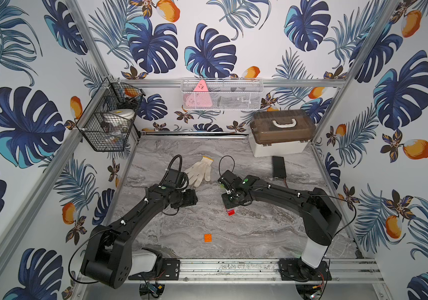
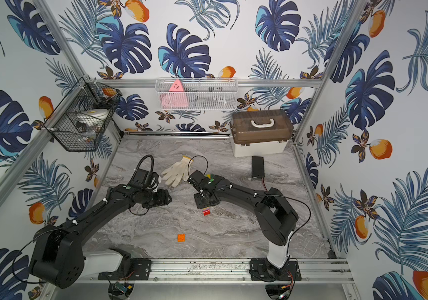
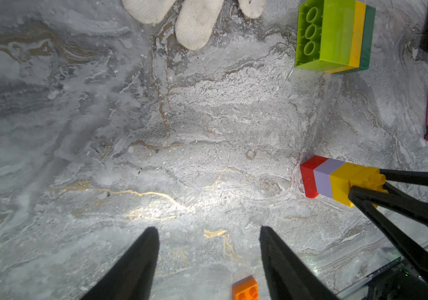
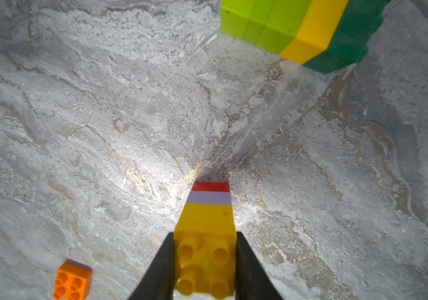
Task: Assemble the number 1 with lego
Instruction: Assemble the lego brick with the lego brick.
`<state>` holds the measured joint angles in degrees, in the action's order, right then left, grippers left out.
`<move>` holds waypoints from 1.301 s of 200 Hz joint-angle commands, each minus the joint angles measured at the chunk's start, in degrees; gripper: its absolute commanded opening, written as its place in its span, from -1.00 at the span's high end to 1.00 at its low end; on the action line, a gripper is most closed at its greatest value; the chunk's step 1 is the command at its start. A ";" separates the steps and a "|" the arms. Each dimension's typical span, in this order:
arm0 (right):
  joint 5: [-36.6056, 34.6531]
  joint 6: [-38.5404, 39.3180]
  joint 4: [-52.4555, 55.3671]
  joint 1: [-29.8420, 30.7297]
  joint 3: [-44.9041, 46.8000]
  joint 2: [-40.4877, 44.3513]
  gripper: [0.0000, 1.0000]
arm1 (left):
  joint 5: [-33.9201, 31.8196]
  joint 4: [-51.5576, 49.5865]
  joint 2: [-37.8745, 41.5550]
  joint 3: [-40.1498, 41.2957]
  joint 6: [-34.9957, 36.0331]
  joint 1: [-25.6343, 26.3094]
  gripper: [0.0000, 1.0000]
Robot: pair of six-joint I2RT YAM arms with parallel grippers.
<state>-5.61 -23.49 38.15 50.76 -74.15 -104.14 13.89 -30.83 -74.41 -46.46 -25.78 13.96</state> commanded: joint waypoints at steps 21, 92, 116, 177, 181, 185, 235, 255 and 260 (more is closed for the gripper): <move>-0.91 -1.25 -3.17 0.92 5.57 0.41 0.50 | -0.60 -0.68 0.17 -0.32 0.27 0.02 -0.35; -0.31 -1.35 -0.13 0.83 1.76 2.80 0.39 | -0.88 -0.72 0.13 -0.34 0.36 0.00 -0.35; -0.33 -1.23 0.52 0.83 -0.05 3.36 0.37 | -1.01 -0.75 0.22 -0.34 0.34 0.02 -0.35; 0.24 -0.45 1.15 0.86 0.65 4.66 0.37 | -0.88 -0.62 0.06 -0.39 0.33 0.02 -0.35; 0.32 -0.27 1.05 0.83 0.82 4.56 0.37 | -0.88 -0.62 0.08 -0.39 0.29 0.01 -0.35; 0.47 -0.13 0.90 0.83 0.92 4.56 0.37 | -0.88 -0.60 0.06 -0.39 0.33 -0.03 -0.35; 1.51 0.51 -0.42 0.83 1.02 2.46 0.36 | -1.05 -0.64 0.17 -0.34 0.30 -0.05 -0.35; 1.64 0.59 -0.91 0.83 1.11 1.85 0.36 | -1.06 -0.72 0.07 -0.39 0.34 0.00 -0.35; 1.62 0.63 -1.01 0.83 1.07 1.67 0.36 | -1.06 -0.68 0.05 -0.39 0.29 -0.06 -0.35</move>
<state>-4.75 -23.33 37.80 51.59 -73.12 -101.67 13.43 -30.87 -74.39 -46.48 -25.76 13.96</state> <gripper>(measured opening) 0.354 0.674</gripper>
